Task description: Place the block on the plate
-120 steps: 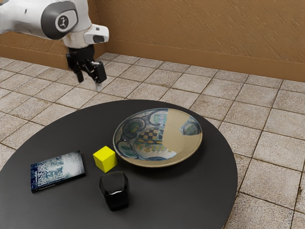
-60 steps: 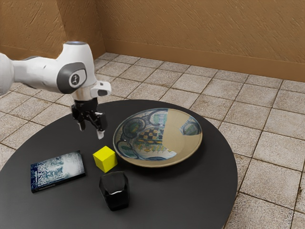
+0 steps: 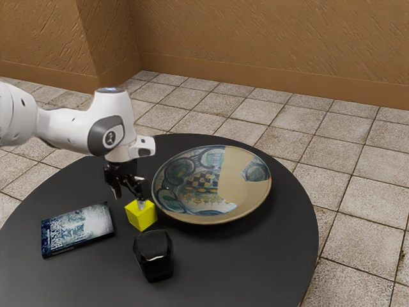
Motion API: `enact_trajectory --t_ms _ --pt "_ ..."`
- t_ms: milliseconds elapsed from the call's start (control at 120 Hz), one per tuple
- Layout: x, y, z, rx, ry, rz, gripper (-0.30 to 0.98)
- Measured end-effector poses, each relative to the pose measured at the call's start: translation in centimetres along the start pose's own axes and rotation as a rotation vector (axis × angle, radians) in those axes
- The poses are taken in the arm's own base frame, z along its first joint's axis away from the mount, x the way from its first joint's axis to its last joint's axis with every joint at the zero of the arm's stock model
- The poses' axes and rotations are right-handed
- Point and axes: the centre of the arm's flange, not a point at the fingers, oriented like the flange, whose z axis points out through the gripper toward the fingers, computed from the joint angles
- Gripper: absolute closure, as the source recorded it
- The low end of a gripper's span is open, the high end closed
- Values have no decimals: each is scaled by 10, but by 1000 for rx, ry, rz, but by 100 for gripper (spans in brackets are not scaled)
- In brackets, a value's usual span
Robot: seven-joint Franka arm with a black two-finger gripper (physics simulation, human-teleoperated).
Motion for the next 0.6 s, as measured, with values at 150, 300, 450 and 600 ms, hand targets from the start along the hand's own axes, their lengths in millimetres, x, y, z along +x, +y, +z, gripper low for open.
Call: enact_trajectory --t_ms 150,300,450,600 --pt "6 -5 17 0 -2 -5 0" --pt "12 -6 21 6 9 8 0" --pt "18 -6 34 10 -2 21 0" --pt "24 -4 43 14 -8 35 0"
